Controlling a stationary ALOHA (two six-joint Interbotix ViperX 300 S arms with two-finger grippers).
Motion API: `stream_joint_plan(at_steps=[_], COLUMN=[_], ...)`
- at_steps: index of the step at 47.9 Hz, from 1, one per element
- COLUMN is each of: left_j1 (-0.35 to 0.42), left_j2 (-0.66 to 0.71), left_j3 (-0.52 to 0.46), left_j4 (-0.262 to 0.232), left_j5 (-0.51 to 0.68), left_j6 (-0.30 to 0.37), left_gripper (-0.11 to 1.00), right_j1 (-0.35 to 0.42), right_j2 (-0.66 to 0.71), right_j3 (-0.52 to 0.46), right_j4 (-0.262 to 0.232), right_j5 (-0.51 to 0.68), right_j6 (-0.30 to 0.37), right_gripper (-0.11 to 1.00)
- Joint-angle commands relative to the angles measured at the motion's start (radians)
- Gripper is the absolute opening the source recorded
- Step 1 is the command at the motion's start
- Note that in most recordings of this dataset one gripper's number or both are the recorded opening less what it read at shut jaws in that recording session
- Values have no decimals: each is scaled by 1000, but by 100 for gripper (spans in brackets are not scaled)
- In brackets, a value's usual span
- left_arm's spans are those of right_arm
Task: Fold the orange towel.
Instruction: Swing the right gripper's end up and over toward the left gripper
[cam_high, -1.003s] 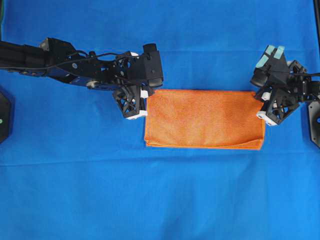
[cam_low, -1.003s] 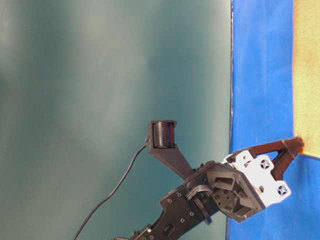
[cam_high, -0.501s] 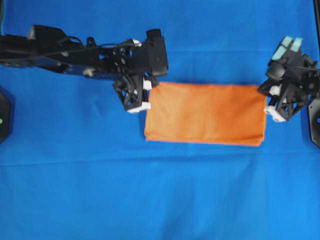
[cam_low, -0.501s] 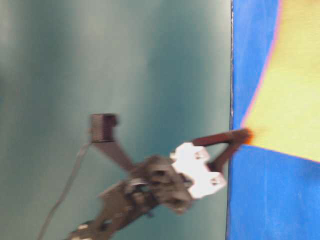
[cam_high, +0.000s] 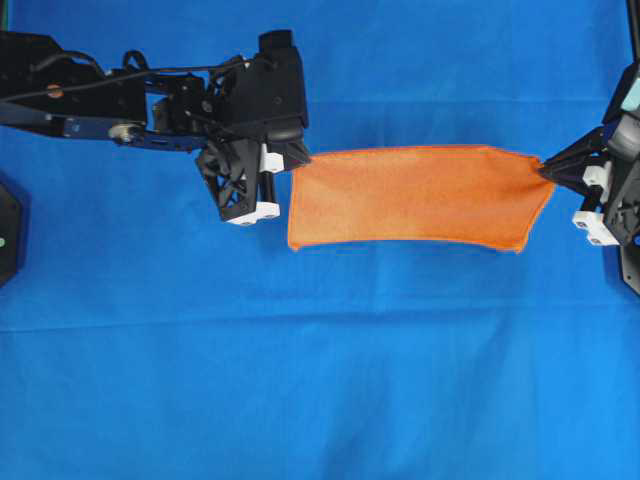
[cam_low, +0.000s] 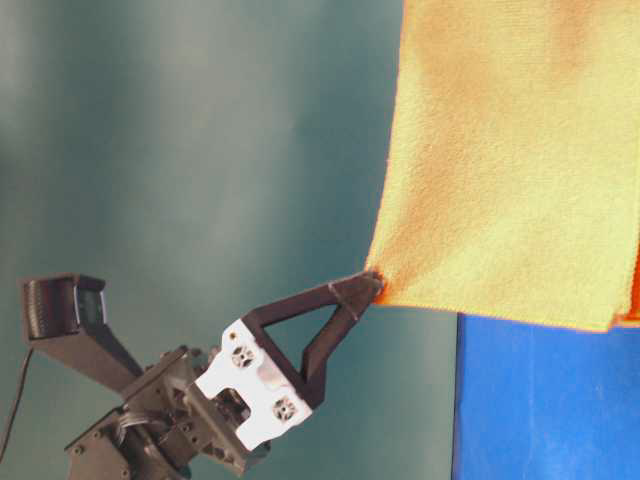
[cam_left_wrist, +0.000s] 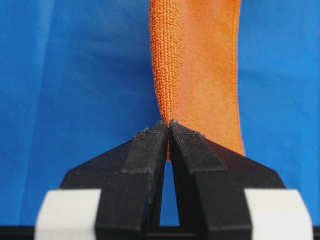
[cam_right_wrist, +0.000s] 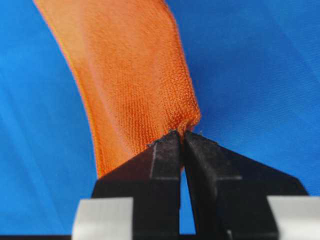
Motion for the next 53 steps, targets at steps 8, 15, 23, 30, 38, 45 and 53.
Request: stream_joint_plan(at_steps=[8,15,23,30,38,45,53], left_j1=[-52,-121,-199,-264,-305,-325,-341], left_j2=[-26,-23,0,38,91,147,202], left_j3=[2,15,21,-2,-55,-140,-232], left_j4=[3,2,3,2,3,3,3], left_j5=[-21,-104,-204,-270,-325,-336,-328], left_j6=[-5,-5,-5,-5,9,15,67], left_gripper=[2,2,2,2,2,2,2], right_j1=[-20,-98,-219,-310,-382,-393,-391], right_j2=[38,75,150,239,383,520,641], right_j3=[-29,-51,-91,-141,-227,-339,-466], right_j4=[-32,-94,-172,-221,-252,-279,-295], right_j5=[-8,-35,-120,-227,-350,-396,-397], right_j6=[2,5,5,-2,-8,-14,-32], right_gripper=[3,3,3,3,3,3,4])
